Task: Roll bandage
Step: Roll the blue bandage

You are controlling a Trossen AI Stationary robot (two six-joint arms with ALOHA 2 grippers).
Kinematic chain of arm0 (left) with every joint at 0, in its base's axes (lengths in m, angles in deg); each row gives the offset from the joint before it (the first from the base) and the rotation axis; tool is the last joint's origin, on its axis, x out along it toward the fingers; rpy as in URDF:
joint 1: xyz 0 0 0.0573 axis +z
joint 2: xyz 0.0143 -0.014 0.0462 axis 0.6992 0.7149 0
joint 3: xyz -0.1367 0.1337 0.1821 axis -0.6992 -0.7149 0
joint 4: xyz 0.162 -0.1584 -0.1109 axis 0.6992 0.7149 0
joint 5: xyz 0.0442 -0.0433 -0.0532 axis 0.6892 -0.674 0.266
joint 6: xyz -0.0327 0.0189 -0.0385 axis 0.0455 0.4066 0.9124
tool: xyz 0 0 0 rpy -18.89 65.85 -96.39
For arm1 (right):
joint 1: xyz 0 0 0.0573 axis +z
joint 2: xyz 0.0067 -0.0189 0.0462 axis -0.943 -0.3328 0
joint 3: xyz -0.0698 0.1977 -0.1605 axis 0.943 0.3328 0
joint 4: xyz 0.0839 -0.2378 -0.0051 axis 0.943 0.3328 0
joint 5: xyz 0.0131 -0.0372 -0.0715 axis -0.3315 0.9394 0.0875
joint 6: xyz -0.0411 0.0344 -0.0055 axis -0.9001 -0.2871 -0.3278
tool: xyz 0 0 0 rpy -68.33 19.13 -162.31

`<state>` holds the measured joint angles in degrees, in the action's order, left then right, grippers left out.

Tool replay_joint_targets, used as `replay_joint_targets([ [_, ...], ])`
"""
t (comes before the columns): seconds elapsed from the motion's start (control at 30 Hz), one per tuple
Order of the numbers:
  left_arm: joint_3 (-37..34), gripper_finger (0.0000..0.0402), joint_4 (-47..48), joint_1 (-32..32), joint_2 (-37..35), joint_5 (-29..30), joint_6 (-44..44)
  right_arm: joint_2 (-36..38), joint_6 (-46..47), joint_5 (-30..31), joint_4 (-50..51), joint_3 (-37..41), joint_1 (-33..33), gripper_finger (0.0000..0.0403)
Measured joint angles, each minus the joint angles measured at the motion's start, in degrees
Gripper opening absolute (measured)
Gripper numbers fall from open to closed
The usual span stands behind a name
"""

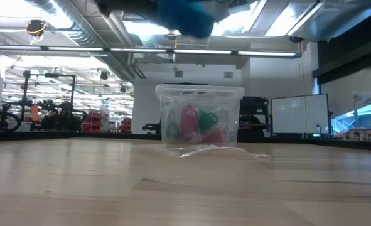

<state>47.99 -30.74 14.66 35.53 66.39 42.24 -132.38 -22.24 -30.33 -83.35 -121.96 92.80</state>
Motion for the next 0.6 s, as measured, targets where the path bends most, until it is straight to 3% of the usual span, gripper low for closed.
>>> replay_joint_targets([
  [0.2,-6.75,0.0001,-1.18,1.74,0.0,-0.04,3.84,-2.94,2.85,-1.59,0.21,0.0,-3.01,0.0291],
  [0.6,-15.31,0.0001,-12.45,3.43,0.11,-1.04,8.58,-11.61,9.88,-2.75,-0.71,-0.02,-9.08,0.0291],
])
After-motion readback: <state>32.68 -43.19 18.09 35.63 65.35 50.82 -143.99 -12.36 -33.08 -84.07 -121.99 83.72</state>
